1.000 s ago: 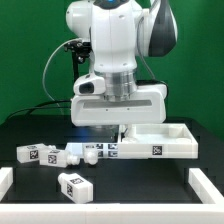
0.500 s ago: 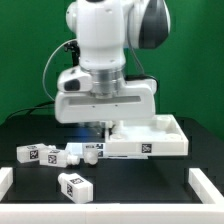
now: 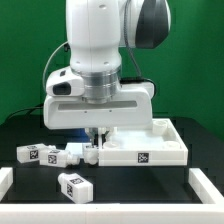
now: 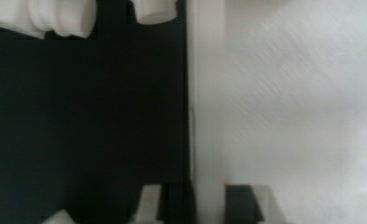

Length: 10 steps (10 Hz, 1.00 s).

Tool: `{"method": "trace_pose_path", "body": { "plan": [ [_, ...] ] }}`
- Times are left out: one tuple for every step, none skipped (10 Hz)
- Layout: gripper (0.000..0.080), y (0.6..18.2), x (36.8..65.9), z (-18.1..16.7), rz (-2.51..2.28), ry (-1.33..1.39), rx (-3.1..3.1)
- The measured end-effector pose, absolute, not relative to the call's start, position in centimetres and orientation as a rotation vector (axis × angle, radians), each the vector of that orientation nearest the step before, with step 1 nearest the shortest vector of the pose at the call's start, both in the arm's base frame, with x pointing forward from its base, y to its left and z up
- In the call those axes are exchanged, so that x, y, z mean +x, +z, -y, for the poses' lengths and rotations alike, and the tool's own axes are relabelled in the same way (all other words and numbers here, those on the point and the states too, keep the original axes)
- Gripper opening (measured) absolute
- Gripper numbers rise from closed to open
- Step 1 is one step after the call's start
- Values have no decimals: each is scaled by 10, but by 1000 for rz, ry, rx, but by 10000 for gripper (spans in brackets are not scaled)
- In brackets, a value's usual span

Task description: Assemble one leg

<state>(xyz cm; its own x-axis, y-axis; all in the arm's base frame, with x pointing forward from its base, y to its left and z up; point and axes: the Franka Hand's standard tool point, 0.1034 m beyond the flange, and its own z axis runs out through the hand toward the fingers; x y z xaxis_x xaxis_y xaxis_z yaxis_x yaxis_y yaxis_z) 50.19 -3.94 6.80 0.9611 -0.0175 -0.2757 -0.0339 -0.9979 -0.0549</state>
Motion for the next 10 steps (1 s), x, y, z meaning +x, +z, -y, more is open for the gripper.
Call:
{"method": "trace_pose_path", "body": {
  "plan": [
    [54, 60, 517, 40, -37, 440, -3055],
    [54, 56, 533, 39, -40, 425, -3065],
    [54, 53, 547, 38, -30, 435, -3066],
    [54, 52, 554, 40, -29, 424, -3070],
    [54, 51, 552, 39, -28, 428, -3069],
    [54, 50, 552, 39, -28, 431, -3068],
    [54, 49, 551, 39, -28, 433, -3068],
    [54, 49, 551, 39, -28, 434, -3068],
    [54, 46, 552, 37, -35, 438, -3069],
    [54, 38, 557, 32, -35, 440, -3072]
  ]
}}
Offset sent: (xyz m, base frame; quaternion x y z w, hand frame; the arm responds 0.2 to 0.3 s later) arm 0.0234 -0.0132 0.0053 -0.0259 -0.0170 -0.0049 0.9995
